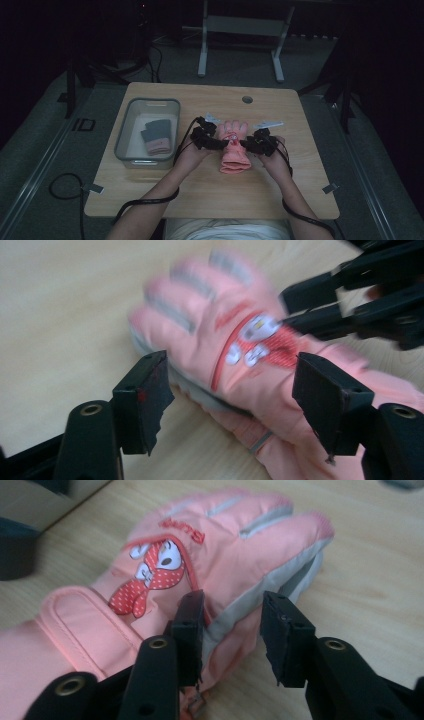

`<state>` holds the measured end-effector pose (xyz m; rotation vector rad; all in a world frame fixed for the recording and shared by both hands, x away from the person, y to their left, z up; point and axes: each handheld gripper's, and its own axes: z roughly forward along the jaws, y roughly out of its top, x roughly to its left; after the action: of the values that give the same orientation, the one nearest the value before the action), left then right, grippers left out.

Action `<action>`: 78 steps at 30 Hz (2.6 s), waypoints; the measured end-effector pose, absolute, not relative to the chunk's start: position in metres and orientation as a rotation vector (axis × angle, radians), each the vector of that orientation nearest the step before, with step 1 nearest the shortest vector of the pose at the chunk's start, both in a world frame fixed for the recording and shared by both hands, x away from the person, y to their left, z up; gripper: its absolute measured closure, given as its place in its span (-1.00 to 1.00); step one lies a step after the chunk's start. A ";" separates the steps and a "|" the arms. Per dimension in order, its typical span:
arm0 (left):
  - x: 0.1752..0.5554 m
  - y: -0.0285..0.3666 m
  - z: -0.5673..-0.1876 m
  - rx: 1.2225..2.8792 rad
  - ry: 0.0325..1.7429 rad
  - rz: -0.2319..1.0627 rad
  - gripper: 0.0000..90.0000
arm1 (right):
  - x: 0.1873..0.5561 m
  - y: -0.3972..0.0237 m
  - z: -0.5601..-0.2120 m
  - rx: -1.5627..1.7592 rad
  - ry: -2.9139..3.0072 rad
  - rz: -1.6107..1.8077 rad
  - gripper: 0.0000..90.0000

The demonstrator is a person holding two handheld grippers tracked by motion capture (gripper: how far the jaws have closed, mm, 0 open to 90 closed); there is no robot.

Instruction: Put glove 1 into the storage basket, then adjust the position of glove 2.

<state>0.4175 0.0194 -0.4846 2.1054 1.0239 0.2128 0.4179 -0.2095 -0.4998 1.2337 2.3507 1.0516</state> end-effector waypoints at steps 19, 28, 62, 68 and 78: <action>0.446 0.014 -0.539 2.026 1.175 -0.213 0.29 | 0.445 -0.222 -0.532 1.586 2.524 1.225 0.26; 0.442 0.011 -0.530 2.053 1.121 -0.146 0.73 | 0.429 -0.208 -0.524 1.437 2.426 1.165 0.64; 0.428 0.094 -0.401 2.053 1.022 0.043 0.75 | 0.416 -0.138 -0.417 1.186 2.278 1.375 0.69; 0.423 0.117 -0.389 2.045 1.047 0.073 0.75 | 0.417 -0.114 -0.405 1.146 2.291 1.394 0.69; 0.415 0.159 -0.371 2.032 1.105 0.114 0.75 | 0.421 -0.075 -0.392 1.090 2.320 1.439 0.69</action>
<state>0.4146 0.1589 -0.3709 2.0324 1.1055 0.1144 0.4213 -0.0748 -0.3923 1.0901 2.3197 1.4395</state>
